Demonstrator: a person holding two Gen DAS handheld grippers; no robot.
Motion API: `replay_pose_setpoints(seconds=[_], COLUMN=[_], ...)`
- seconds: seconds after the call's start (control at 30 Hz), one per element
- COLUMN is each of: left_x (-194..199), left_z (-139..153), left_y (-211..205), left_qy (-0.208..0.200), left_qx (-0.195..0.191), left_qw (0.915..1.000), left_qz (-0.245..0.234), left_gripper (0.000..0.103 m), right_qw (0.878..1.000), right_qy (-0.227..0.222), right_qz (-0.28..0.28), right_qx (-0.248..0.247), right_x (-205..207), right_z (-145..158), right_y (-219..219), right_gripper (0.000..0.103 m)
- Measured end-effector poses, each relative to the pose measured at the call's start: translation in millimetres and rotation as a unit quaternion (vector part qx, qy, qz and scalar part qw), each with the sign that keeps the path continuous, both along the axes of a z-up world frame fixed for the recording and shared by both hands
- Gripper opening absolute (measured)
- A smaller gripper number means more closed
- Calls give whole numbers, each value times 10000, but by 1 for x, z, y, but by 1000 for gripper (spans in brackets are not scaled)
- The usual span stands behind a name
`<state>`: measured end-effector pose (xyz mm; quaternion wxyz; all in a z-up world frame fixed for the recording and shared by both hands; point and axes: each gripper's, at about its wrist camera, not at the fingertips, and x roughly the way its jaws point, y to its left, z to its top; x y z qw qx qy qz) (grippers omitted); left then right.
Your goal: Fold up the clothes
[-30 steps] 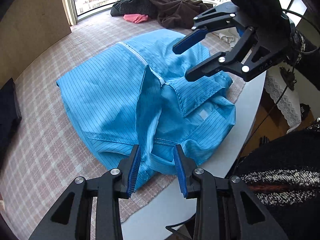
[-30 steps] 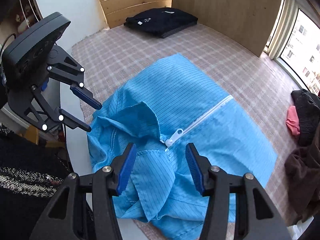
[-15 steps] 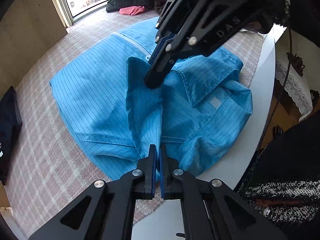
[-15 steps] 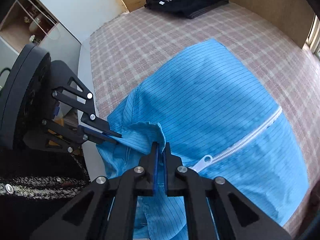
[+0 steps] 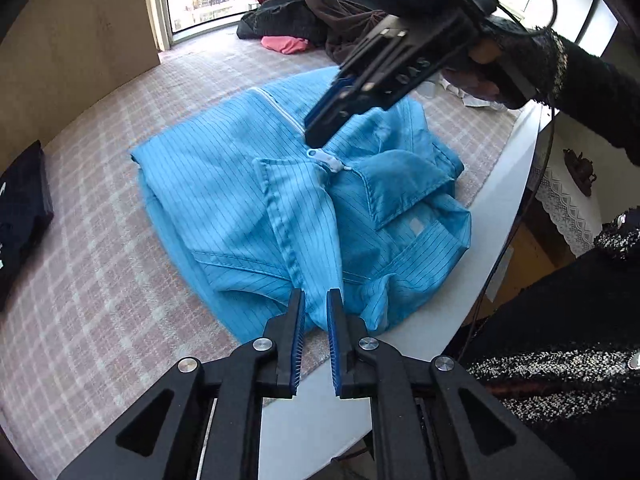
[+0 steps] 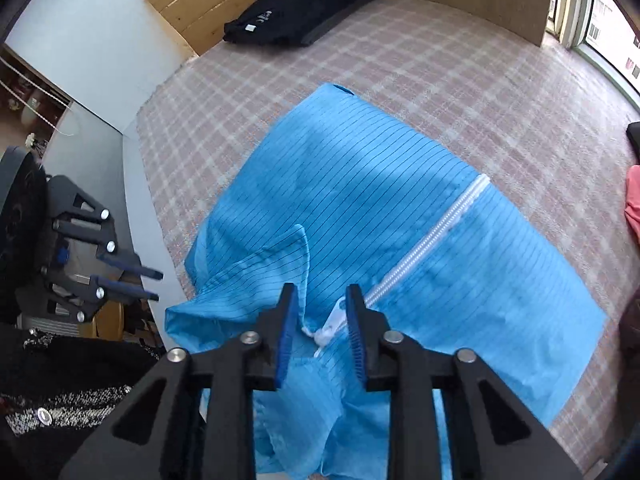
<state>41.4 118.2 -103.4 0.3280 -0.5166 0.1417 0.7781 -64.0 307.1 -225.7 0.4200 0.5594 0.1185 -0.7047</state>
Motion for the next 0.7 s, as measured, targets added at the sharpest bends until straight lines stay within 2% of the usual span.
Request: replay_pose_setpoints(seconds=[0.13,0.23,0.33,0.53,0.6,0.7], left_x=[2,-3,-22,-64,-71,-72], left_z=[12,6,-14,-47,-46,-34], left_y=[8,35,66,90,93,99], left_qy=[-5,-53,-284,-1013,-1232,-1171], left_qx=[39,119,32,82,348,581], left_qw=[9994,9964,9923,9836,9789,9760], left_qz=[-340,-836,-1206,-1492,-1590,-1741], left_gripper=[12,16,19,21,21,21], right_qw=[9992,9968,9922,9853,9817,9769], right_qy=[336,670,970,1516,1655,1671], right_qz=[-155,-348,-396,-93,123,435], right_qx=[-151,274,676,783,937,1262], right_x=[48,82,107,117,116,116], right_z=[9,-2,-14,-16,-21,-31], right_y=[32,48,53,36,27,15], right_gripper=[38,38,38,38,38,38])
